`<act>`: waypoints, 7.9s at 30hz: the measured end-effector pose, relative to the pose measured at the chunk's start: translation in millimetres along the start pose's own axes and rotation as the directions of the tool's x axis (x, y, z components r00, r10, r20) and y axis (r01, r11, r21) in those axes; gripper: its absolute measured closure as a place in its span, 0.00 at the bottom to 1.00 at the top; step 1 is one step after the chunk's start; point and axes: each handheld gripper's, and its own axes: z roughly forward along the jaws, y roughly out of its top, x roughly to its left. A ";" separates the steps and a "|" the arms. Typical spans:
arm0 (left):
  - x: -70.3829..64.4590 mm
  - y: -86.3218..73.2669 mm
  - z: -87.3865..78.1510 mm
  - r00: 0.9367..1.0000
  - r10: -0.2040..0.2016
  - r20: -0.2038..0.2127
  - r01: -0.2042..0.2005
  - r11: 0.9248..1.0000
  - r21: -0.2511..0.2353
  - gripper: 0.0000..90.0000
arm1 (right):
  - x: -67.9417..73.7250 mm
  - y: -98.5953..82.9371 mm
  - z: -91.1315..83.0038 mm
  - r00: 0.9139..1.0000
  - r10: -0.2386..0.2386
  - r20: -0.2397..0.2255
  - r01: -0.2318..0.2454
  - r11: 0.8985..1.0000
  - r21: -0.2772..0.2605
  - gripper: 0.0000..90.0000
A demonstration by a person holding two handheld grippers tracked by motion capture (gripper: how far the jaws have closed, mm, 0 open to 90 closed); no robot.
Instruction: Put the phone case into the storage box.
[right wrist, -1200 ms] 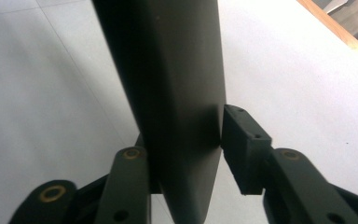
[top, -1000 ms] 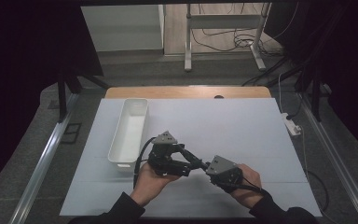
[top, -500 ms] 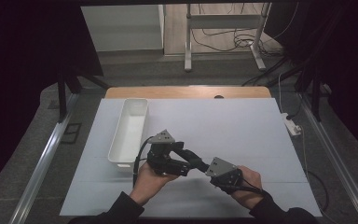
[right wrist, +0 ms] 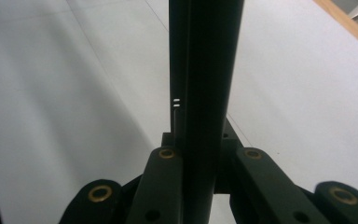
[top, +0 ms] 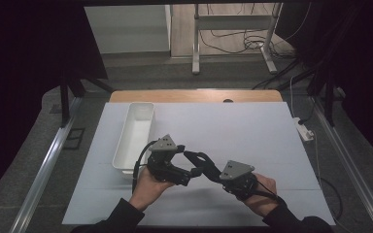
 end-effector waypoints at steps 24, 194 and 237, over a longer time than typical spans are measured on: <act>10.4 -9.1 -16.8 0.998 0.066 -0.010 -0.065 0.998 0.016 0.01 | -6.8 -6.2 -12.1 0.981 0.069 -0.182 -0.080 0.995 -0.055 0.94; 71.0 7.9 -189.9 0.961 -0.030 -0.276 0.031 1.000 0.000 0.93 | -46.1 -110.7 -98.2 0.883 0.456 0.114 -0.459 0.889 -0.005 0.00; 117.4 -9.6 -173.2 0.924 -0.036 -0.380 0.071 0.994 0.077 0.93 | -45.6 -111.1 -98.9 0.883 0.456 0.111 -0.459 0.889 -0.001 0.00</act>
